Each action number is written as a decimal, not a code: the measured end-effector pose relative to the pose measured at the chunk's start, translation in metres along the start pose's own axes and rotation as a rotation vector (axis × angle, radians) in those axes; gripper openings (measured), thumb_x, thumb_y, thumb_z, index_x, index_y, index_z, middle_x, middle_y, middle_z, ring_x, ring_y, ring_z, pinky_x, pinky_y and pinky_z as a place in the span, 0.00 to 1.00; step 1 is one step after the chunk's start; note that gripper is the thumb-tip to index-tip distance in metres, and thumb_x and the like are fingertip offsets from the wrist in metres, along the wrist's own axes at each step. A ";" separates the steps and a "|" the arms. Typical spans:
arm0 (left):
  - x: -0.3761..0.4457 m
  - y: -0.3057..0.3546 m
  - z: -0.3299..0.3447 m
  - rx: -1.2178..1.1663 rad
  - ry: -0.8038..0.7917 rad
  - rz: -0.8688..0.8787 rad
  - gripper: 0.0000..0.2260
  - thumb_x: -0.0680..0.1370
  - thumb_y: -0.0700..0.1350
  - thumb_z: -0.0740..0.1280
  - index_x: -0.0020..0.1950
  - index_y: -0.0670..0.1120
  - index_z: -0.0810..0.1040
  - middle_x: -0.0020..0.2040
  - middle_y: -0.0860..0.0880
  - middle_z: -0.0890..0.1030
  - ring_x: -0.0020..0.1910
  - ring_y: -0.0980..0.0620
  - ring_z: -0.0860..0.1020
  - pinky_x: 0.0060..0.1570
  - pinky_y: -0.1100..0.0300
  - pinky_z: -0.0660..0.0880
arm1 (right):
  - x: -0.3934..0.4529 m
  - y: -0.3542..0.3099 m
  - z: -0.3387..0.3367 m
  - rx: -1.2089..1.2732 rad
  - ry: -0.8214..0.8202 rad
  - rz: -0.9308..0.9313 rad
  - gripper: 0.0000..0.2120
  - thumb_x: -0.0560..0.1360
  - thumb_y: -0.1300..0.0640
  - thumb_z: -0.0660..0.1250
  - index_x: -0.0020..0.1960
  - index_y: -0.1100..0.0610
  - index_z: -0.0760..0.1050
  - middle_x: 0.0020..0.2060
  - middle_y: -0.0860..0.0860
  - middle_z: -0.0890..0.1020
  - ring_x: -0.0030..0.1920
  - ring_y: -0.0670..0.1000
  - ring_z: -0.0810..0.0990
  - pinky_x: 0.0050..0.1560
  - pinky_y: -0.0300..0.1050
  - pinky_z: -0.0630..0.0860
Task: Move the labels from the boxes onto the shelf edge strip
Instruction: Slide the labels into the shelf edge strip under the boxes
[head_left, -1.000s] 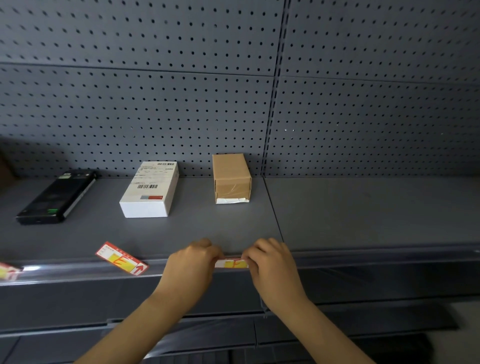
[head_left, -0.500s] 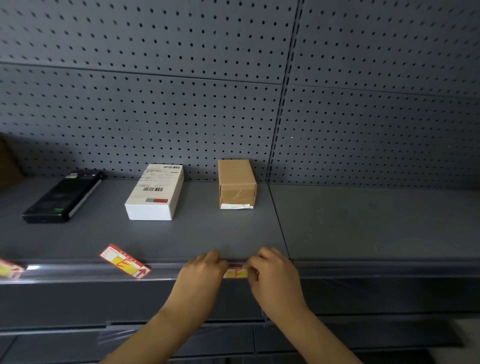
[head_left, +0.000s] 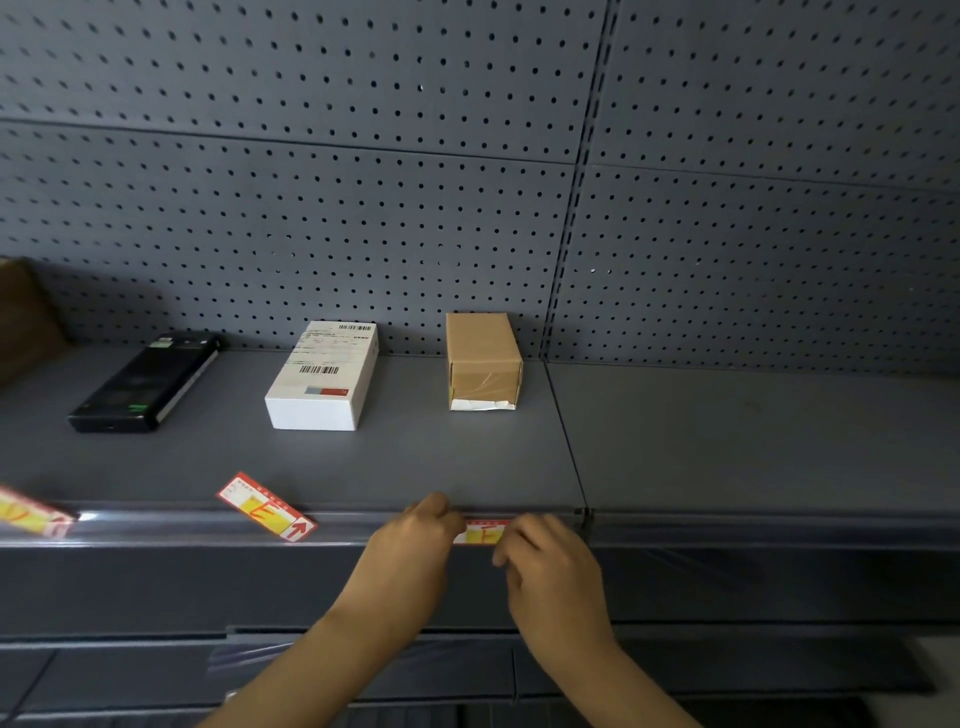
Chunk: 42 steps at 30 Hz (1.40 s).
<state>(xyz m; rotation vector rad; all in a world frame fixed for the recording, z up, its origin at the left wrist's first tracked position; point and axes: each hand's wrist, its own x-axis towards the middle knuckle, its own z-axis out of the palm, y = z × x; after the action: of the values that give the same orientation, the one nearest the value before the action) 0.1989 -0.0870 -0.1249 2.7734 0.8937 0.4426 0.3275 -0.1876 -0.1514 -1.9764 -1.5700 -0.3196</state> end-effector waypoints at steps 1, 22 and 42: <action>-0.002 0.000 0.000 -0.025 -0.001 0.006 0.20 0.62 0.30 0.74 0.48 0.48 0.83 0.47 0.50 0.80 0.37 0.51 0.81 0.33 0.64 0.75 | -0.003 -0.003 0.005 0.013 -0.003 -0.008 0.17 0.53 0.73 0.74 0.34 0.55 0.77 0.34 0.48 0.78 0.35 0.51 0.75 0.29 0.43 0.71; -0.042 -0.144 -0.084 0.053 0.151 -0.226 0.16 0.62 0.26 0.73 0.43 0.43 0.84 0.39 0.43 0.82 0.35 0.40 0.80 0.28 0.54 0.76 | 0.042 -0.146 0.075 0.164 -0.045 0.149 0.11 0.67 0.58 0.76 0.49 0.52 0.81 0.45 0.47 0.84 0.47 0.50 0.81 0.45 0.46 0.81; -0.060 -0.177 -0.070 0.025 0.081 -0.095 0.20 0.51 0.28 0.78 0.35 0.48 0.82 0.34 0.49 0.79 0.27 0.49 0.78 0.18 0.62 0.69 | 0.057 -0.170 0.088 -0.094 -0.055 0.113 0.14 0.61 0.67 0.77 0.40 0.53 0.79 0.36 0.48 0.78 0.37 0.50 0.75 0.37 0.39 0.67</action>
<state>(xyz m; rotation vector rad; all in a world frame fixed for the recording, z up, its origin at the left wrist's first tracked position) 0.0338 0.0248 -0.1208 2.7382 1.0515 0.5343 0.1674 -0.0686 -0.1417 -2.1534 -1.4945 -0.3012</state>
